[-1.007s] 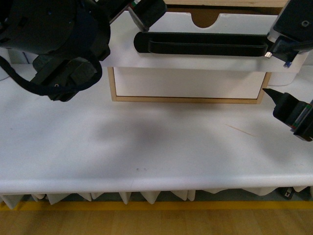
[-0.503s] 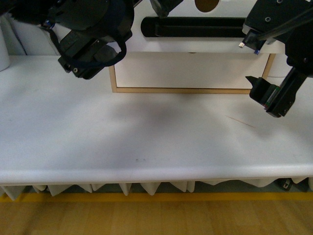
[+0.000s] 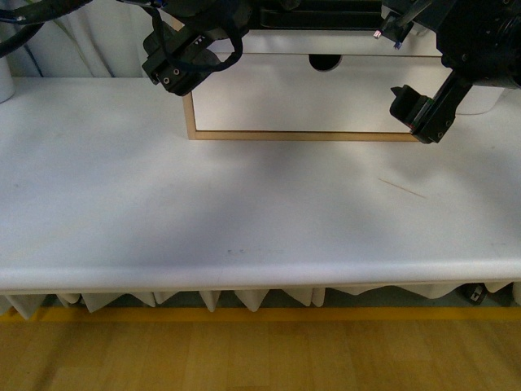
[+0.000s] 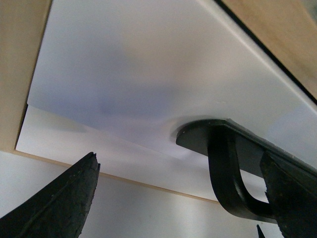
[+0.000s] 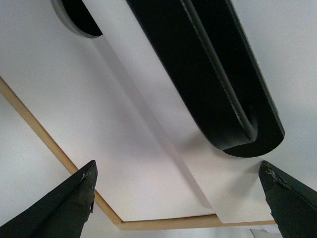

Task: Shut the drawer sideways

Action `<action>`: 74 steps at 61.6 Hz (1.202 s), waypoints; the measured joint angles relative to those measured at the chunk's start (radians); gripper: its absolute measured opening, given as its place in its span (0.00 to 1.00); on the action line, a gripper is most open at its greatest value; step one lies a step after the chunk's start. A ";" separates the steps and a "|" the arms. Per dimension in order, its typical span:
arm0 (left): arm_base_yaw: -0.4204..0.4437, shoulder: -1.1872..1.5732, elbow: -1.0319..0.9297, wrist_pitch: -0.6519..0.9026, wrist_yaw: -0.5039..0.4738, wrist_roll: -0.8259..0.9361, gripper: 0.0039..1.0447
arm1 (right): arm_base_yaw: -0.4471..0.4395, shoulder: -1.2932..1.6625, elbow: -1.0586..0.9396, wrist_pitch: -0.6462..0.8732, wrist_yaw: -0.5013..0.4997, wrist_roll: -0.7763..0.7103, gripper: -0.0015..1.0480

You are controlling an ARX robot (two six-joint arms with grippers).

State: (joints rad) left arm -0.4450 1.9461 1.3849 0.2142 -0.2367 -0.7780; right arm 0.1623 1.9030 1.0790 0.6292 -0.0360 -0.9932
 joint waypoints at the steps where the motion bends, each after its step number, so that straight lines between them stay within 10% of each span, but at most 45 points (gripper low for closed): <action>1: 0.001 0.002 0.004 -0.001 0.001 0.000 0.95 | 0.000 0.005 0.007 0.000 0.002 0.001 0.91; 32: 0.025 0.006 0.000 0.014 0.009 0.008 0.95 | -0.003 0.026 0.034 -0.003 0.001 0.016 0.91; 74: 0.076 -0.667 -0.721 0.037 -0.212 0.172 0.95 | -0.086 -0.780 -0.618 -0.064 -0.053 0.213 0.91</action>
State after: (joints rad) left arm -0.3695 1.2789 0.6640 0.2516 -0.4484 -0.6060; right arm 0.0765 1.1225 0.4610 0.5655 -0.0887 -0.7799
